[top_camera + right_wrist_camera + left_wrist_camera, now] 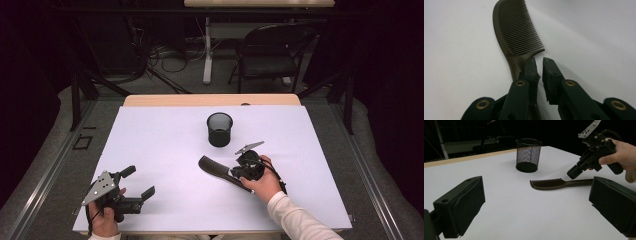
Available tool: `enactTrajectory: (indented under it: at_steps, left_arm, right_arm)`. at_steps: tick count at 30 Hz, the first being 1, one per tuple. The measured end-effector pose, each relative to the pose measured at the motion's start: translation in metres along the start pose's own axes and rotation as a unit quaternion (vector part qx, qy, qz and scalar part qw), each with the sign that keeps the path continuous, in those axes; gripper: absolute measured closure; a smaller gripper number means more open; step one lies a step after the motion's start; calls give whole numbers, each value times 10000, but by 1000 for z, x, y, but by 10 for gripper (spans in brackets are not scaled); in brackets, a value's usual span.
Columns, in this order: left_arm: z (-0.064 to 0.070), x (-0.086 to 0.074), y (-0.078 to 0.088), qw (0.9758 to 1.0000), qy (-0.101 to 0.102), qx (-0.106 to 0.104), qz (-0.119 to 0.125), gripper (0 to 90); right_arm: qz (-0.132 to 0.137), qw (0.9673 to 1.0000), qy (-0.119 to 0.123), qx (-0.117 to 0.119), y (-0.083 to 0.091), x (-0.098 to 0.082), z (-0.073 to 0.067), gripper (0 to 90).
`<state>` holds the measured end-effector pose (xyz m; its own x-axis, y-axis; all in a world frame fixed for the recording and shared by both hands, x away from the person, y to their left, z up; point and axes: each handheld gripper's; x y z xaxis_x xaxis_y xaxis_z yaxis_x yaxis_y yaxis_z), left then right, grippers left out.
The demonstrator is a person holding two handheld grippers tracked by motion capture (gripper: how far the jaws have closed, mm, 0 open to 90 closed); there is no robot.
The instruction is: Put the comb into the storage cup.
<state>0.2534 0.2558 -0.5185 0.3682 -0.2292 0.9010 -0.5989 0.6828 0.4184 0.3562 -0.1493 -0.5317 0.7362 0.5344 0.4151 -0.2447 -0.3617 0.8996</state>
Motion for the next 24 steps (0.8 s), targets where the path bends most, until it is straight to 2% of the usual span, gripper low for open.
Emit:
enactTrajectory:
  at_steps: [7, 18, 24]
  left_arm:
    - [0, 0, 0, 10000, 3, -19, 8, 4]
    - [0, 0, 0, 10000, 5, 0, 0, 4]
    - [0, 0, 0, 10000, 12, 1, -2, 4]
  right_arm:
    - [-2, 9999, 114, 14, 6, 3, -4, 759]
    - [-84, 9994, 332, 72, 11, 8, -11, 615]
    - [-116, 9982, 590, 28, 11, 10, -14, 517]
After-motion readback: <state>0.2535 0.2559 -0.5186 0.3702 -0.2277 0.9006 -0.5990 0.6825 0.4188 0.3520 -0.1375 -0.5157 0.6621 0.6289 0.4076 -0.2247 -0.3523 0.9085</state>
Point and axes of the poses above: each handheld gripper's, and its own axes: y roughly backward along the jaws, x roughly out of its top, z roughly to its right, and after that the axes turned 12 degrees about -z, right-handed
